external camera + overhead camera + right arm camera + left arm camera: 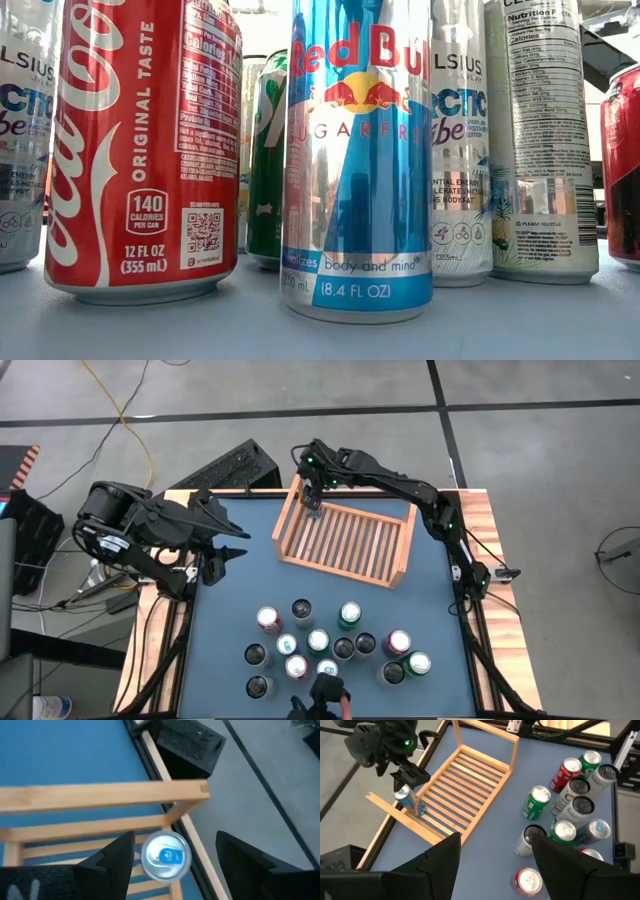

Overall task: Place canned beverage on shelf
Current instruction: Put the blue soda can on the shelf

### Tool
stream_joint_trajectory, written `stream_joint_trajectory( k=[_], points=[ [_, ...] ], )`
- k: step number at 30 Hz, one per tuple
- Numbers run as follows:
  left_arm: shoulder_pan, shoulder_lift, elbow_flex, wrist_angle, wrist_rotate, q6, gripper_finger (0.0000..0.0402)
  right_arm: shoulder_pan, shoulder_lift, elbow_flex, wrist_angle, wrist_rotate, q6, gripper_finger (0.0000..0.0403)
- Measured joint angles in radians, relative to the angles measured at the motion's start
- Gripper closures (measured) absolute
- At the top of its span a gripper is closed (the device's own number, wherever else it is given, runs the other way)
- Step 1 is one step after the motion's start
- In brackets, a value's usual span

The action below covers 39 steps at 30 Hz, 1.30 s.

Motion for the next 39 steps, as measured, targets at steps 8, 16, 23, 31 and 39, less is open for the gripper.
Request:
stream_joint_trajectory(
  k=[8, 16, 23, 31, 39],
  points=[
    [0.061, 0.001, -0.01, 0.112, 0.027, 0.02, 0.0168, -0.038, 0.0, -0.029, 0.013, -0.084, 0.049, 0.0138],
    [0.154, 0.0, -0.01, 0.108, 0.115, 0.104, 0.0168, -0.031, 0.035, -0.043, 0.037, -0.098, 0.059, 0.0138],
    [0.234, -0.016, -0.009, 0.092, 0.179, 0.187, 0.0168, -0.035, 0.073, -0.044, -0.008, -0.098, 0.1, 0.0137],
    [0.288, -0.04, -0.009, 0.071, 0.188, 0.231, 0.0168, -0.036, 0.094, -0.045, -0.033, -0.092, 0.078, 0.0138],
    [0.318, -0.061, -0.009, 0.064, 0.188, 0.242, 0.0168, -0.035, 0.09, -0.043, -0.024, -0.091, 0.053, 0.0202]
  ],
)
